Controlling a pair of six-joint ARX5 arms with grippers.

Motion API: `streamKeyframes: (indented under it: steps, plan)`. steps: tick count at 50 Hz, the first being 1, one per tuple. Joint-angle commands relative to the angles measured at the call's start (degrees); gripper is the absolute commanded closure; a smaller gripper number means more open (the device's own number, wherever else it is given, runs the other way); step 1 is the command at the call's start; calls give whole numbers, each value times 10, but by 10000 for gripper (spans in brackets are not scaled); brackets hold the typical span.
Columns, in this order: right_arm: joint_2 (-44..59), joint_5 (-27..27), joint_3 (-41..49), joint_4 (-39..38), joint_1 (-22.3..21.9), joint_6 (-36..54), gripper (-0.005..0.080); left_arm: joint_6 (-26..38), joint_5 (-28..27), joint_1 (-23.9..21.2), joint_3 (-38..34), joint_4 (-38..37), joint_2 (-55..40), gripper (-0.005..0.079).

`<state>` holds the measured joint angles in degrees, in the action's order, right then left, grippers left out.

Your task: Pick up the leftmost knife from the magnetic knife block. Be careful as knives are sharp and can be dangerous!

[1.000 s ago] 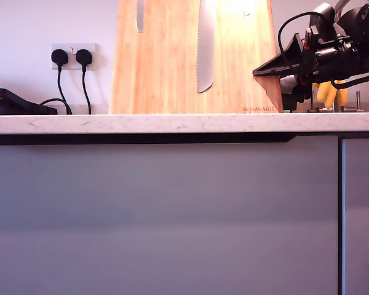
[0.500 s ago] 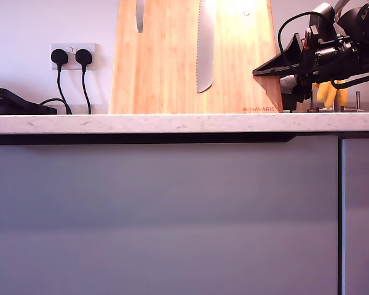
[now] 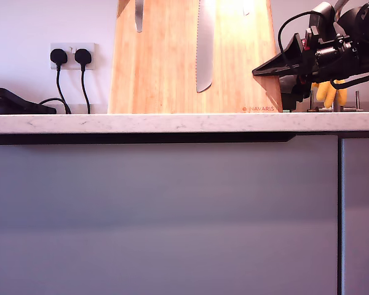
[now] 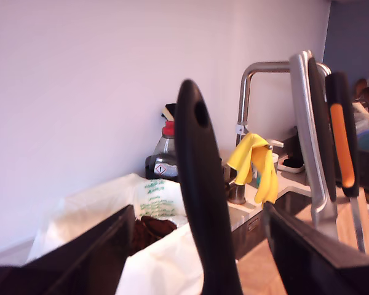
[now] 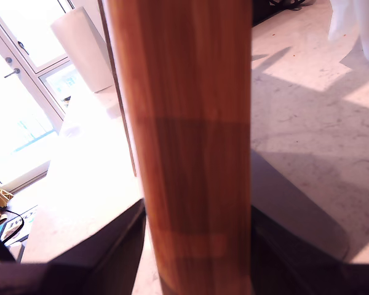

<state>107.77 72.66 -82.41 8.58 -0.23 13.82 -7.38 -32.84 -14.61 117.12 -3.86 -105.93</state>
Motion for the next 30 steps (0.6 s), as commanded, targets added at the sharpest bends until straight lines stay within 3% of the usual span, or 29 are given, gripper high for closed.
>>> streamKeyframes:
  steps: [1,20,25,30]
  plan:
    - [-6,-17,-2,-6,14,-4,765,-6,1,-4,14,4,-19,136]
    - [-6,-17,-2,-6,14,-3,765,-31,-2,-9,22,24,-41,146]
    - [-6,-17,-2,-6,14,-3,765,-31,-1,-9,22,22,-44,226]
    - [-6,-17,-2,-6,14,-3,765,-26,0,-9,22,25,-44,364]
